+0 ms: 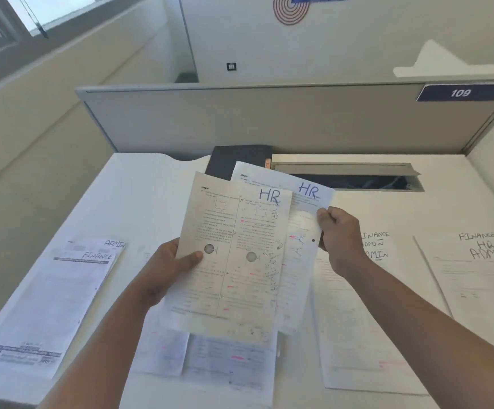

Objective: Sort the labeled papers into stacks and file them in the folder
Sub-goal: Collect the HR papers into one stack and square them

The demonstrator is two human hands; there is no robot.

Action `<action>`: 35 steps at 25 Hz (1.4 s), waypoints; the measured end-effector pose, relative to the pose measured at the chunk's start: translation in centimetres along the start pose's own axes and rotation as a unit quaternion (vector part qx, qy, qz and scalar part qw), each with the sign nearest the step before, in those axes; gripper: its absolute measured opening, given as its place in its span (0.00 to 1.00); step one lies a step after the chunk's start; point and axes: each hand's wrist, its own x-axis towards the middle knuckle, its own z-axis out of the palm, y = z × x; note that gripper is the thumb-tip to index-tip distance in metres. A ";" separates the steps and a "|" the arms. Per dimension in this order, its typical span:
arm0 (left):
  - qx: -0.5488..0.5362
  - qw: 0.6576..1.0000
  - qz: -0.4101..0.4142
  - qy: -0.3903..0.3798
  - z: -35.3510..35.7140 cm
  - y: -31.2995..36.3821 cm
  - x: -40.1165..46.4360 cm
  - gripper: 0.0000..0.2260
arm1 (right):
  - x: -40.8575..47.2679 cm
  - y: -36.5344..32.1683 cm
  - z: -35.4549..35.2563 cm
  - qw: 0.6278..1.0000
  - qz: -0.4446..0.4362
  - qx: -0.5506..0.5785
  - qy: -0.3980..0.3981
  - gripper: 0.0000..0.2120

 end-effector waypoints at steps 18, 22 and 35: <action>-0.025 0.999 -0.037 -0.027 11.5 -1.0 3.3 0.13 | -1.5 1.0 -6.4 0.987 0.126 0.091 -0.029 0.10; -0.050 0.998 -0.023 0.021 12.6 -2.0 3.3 0.11 | -3.0 1.7 -6.6 0.989 0.099 0.073 -0.078 0.22; -0.075 0.987 0.092 0.109 24.7 -0.4 1.5 0.08 | -3.8 3.4 -15.9 0.986 -0.049 0.041 -0.157 0.11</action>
